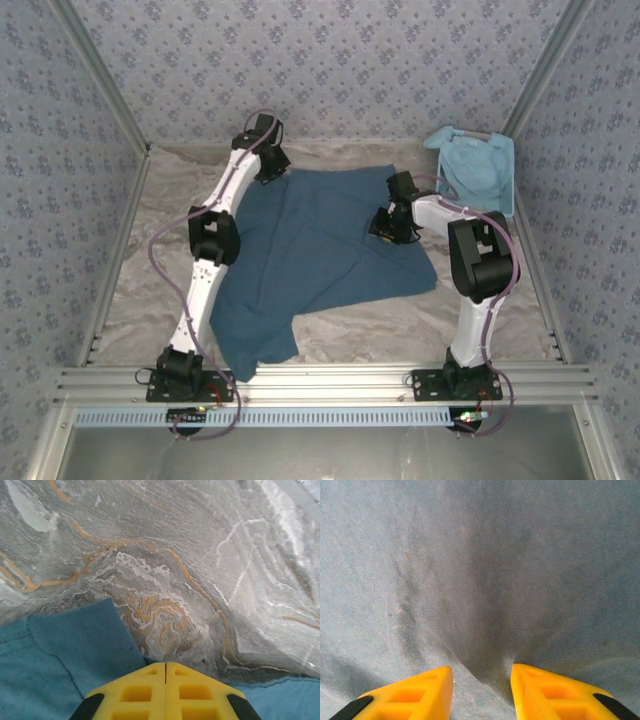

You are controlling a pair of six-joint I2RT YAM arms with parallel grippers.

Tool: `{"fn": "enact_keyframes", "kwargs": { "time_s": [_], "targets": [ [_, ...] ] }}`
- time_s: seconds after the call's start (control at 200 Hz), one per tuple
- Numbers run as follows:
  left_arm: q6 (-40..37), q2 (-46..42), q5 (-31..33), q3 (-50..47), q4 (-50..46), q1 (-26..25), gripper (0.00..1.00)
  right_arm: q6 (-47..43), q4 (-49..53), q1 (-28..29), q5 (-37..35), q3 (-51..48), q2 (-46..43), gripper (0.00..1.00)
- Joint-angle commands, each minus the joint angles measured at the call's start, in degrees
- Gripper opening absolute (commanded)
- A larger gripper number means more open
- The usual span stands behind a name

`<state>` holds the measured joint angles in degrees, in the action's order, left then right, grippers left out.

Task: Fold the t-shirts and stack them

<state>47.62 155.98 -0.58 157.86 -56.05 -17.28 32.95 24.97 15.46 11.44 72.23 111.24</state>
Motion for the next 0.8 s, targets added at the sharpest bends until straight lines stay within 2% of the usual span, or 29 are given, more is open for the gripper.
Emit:
{"fn": "enact_keyframes", "kwargs": {
  "time_s": [0.0,0.51,0.794],
  "targets": [
    [-0.8,-4.1,1.4,1.0,-2.8,-0.5,0.00,-0.7,2.4,-0.3,0.3,-1.7,-0.1,0.39],
    [-8.6,-6.6,6.7,2.6,4.4,-3.2,0.02,-0.5,1.9,-0.4,0.4,-2.7,-0.4,0.39],
    [-14.2,-5.0,7.9,3.2,14.6,-4.4,0.02,0.0,1.7,-0.4,0.8,-2.7,-0.6,0.39]
  ]
}}
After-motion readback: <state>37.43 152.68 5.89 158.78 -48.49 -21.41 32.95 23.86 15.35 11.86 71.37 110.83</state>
